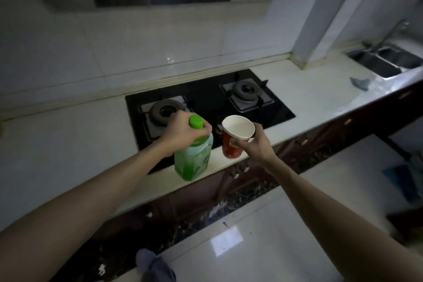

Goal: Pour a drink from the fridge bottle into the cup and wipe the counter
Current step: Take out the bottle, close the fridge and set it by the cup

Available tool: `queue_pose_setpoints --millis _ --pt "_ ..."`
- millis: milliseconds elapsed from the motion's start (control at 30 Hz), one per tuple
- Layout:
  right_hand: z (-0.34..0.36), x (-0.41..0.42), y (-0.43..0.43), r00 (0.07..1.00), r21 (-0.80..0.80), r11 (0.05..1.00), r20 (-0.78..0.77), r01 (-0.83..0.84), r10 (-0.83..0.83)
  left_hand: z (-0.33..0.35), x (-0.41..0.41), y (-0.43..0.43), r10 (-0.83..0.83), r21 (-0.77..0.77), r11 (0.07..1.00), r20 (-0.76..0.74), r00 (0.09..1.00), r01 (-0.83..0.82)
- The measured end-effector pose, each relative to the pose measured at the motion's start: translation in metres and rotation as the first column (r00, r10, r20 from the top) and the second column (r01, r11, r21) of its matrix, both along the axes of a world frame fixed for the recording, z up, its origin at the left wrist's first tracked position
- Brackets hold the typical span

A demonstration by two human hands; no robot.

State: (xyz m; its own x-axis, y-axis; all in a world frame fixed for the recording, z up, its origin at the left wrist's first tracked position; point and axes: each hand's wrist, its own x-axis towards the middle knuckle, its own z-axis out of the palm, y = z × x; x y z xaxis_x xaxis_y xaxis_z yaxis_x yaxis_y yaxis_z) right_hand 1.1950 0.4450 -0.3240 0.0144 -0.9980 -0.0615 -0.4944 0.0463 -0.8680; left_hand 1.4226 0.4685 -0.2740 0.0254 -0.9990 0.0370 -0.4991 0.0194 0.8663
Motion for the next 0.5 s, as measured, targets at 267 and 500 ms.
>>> queue_pose_setpoints --millis 267,500 --pt "0.018 -0.125 0.031 0.979 -0.036 0.979 0.031 0.203 -0.202 0.007 -0.13 -0.008 -0.153 -0.012 0.988 -0.068 0.986 0.153" --pt "0.006 -0.202 0.031 0.941 0.027 0.943 0.052 0.333 -0.334 0.001 -0.201 -0.045 -0.283 0.006 0.959 -0.068 0.957 0.284"
